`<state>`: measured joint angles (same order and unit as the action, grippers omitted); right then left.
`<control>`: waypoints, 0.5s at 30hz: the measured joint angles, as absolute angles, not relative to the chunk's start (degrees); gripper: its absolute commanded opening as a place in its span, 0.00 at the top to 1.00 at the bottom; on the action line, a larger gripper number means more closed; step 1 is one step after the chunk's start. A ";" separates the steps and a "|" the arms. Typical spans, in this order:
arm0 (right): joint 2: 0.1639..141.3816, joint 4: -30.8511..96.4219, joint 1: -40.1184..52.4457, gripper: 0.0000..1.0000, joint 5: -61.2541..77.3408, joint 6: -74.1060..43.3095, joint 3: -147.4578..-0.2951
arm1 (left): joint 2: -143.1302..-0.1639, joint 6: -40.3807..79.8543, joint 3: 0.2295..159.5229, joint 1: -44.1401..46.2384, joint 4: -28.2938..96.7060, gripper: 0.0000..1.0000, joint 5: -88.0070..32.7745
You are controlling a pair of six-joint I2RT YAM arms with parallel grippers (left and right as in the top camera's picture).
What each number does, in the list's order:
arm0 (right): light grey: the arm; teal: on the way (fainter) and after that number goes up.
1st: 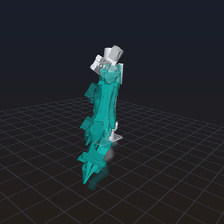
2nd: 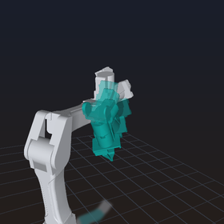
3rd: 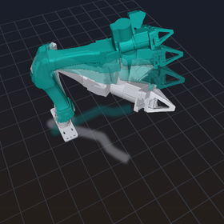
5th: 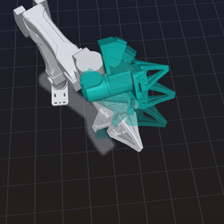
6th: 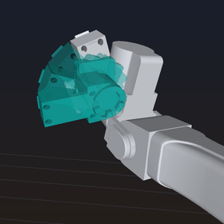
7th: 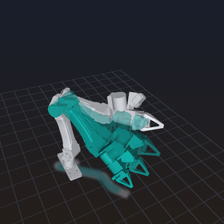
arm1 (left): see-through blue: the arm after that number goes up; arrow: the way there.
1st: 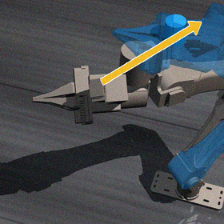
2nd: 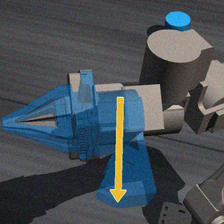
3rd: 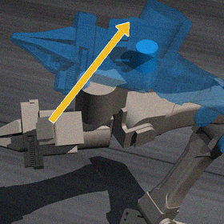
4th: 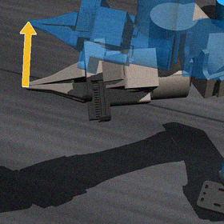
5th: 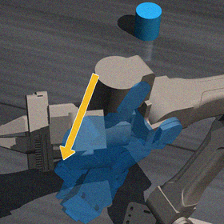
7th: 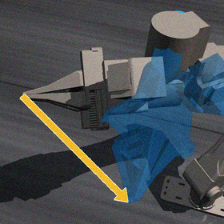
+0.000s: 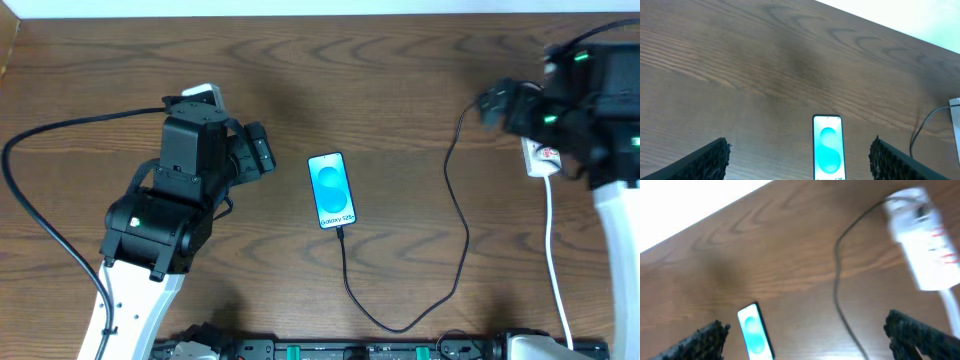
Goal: Plug charger to phone and switch on socket
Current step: 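Move the right gripper to the white power strip's switch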
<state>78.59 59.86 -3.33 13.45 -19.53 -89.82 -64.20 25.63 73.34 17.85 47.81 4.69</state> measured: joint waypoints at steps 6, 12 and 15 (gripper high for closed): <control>83.26 69.41 -16.01 0.01 13.34 -12.34 -104.12 | -64.20 25.63 73.34 17.85 47.77 0.11 4.71; 96.14 71.09 -24.03 0.01 15.00 -3.46 -110.65 | -64.20 25.61 73.34 17.85 47.83 0.11 4.71; 103.20 69.36 -25.10 0.01 16.75 0.45 -110.65 | -64.20 25.61 73.34 17.85 47.81 0.11 4.71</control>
